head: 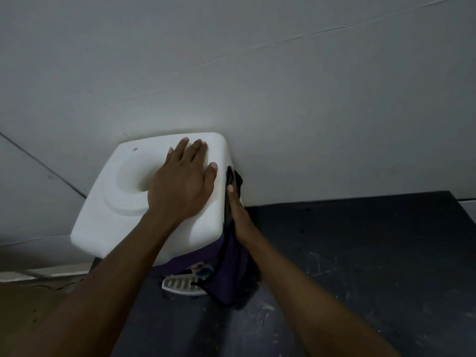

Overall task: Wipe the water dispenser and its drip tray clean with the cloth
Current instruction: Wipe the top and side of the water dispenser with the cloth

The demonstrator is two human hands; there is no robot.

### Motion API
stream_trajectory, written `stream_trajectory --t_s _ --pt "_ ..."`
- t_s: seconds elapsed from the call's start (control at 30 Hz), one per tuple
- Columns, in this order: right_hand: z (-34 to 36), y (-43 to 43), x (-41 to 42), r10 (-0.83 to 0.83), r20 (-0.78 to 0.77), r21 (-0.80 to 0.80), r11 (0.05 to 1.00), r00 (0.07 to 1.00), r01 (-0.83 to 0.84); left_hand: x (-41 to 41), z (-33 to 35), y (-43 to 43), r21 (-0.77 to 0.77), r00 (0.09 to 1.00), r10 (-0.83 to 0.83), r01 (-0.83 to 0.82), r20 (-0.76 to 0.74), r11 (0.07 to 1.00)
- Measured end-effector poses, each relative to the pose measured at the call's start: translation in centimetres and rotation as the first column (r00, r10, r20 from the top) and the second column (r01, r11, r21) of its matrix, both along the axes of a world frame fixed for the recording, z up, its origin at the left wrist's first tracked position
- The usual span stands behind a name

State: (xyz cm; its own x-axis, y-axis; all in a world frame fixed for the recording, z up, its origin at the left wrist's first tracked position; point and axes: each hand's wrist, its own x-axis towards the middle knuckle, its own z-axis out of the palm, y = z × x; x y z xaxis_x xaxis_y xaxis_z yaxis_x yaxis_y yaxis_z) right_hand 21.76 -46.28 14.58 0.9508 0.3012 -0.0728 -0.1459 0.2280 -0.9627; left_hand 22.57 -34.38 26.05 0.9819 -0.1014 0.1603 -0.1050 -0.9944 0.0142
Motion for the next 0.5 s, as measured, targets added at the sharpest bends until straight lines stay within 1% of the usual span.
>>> stream_trajectory --t_s 0.13,0.2,0.3,0.33,0.5 --pt "1.0 0.0 3.7 -0.024 -0.061 -0.018 1.0 0.998 0.023 0.0 0.1 -0.1 0.003 1.0 0.003 -0.003 0.006 1.0" --pt "1.1 0.1 3.8 -0.031 -0.015 -0.013 0.999 0.999 0.031 -0.1 0.1 -0.1 0.002 1.0 0.004 -0.004 0.006 1.0" --pt "-0.1 0.3 2.1 -0.058 0.083 0.035 0.998 0.995 0.055 -0.1 0.1 -0.1 -0.002 1.0 0.001 -0.001 0.009 1.0" --pt "-0.5 0.4 1.9 -0.06 0.091 0.038 0.998 0.994 0.057 0.0 0.0 -0.1 0.001 1.0 0.002 -0.002 0.009 1.0" --pt "-0.5 0.1 3.8 -0.095 0.015 -0.04 0.995 0.995 0.096 -0.1 0.2 -0.2 0.021 1.0 0.005 -0.005 -0.001 1.0"
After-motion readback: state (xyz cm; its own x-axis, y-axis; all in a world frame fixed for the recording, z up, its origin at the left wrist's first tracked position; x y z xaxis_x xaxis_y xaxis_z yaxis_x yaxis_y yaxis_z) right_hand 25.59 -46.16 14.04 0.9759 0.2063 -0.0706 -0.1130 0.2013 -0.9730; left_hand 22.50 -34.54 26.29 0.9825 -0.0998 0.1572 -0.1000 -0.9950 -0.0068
